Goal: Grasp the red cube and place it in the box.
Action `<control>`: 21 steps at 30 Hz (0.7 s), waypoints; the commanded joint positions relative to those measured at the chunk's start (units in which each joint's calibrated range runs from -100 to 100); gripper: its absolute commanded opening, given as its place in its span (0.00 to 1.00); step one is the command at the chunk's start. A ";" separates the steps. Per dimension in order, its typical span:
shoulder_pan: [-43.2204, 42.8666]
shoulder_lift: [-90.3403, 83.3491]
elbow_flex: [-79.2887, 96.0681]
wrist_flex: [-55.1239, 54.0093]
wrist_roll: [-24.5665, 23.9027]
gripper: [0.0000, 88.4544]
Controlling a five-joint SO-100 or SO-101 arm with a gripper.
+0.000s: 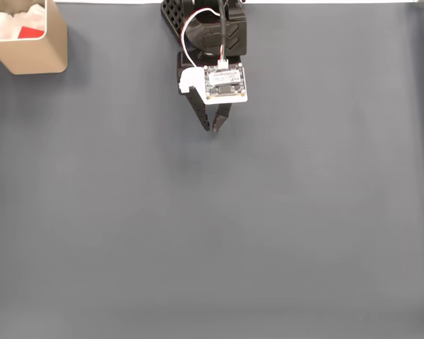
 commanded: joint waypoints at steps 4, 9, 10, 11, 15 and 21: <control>0.71 -3.58 2.08 2.86 -1.03 0.00; 0.36 -5.84 2.17 7.86 -2.69 0.00; 0.50 -6.53 2.17 8.92 -2.88 0.00; 0.64 -7.22 2.17 10.15 -3.03 0.00; 0.71 -9.65 2.17 14.58 -3.22 0.00; 1.00 -12.51 2.17 19.99 -3.52 0.00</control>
